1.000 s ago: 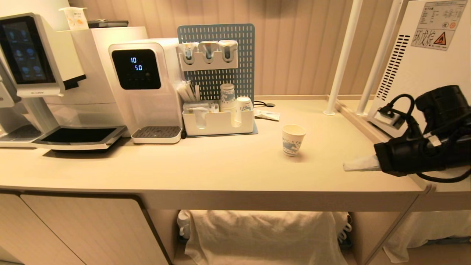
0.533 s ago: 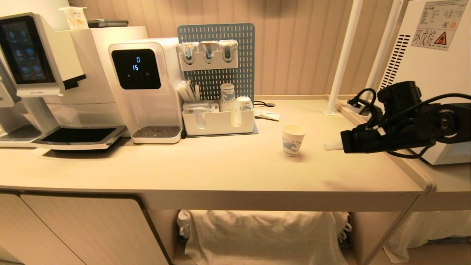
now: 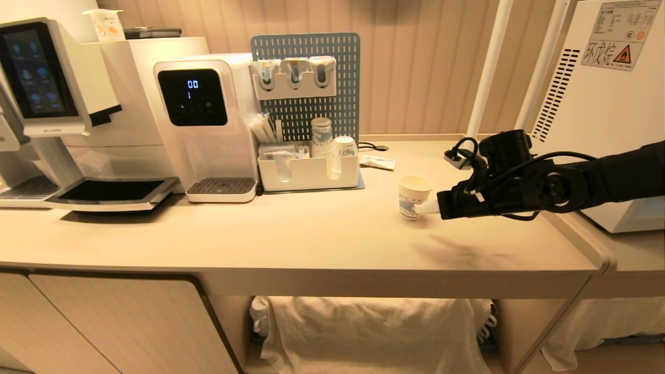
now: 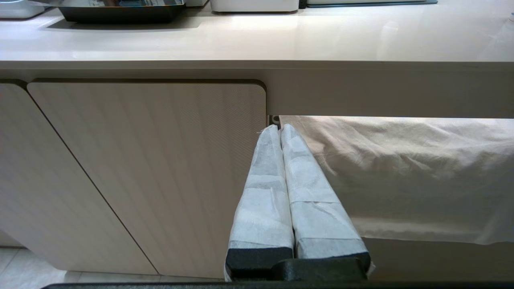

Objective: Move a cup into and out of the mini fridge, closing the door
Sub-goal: Put the paper cup in the freezer

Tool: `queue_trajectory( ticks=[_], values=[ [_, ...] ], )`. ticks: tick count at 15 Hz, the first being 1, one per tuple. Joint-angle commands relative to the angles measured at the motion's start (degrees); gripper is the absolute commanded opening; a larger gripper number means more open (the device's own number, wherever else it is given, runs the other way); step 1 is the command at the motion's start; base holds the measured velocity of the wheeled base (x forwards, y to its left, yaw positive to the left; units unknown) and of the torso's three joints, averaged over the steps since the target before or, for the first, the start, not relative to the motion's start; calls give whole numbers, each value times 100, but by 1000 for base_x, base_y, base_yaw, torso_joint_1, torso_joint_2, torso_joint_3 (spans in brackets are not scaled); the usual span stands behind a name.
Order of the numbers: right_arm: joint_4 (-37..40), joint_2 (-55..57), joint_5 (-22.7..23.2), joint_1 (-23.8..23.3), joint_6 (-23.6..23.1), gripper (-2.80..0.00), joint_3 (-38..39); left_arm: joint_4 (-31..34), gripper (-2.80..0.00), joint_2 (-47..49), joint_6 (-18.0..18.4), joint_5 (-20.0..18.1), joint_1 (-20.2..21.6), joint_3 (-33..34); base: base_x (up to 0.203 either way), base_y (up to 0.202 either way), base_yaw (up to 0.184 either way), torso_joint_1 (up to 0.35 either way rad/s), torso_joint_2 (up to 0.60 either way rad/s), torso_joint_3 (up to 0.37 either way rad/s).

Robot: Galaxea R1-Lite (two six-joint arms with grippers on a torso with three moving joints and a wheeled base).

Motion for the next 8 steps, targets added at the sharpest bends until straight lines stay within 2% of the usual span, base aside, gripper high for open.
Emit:
queue_trajectory(
  ticks=[1, 6, 8],
  values=[
    [24, 114, 5, 22, 0, 0, 63, 0, -280, 7, -4, 1, 2, 0, 0, 0, 0, 0, 0, 0],
    [-202, 29, 4, -93, -109, 0, 333, 0, -280, -1, 0, 1, 2, 0, 0, 0, 0, 0, 0, 0],
    [-656, 124, -15, -90, -143, 0, 424, 0, -280, 2, -2, 1, 2, 0, 0, 0, 0, 0, 0, 0]
  ],
)
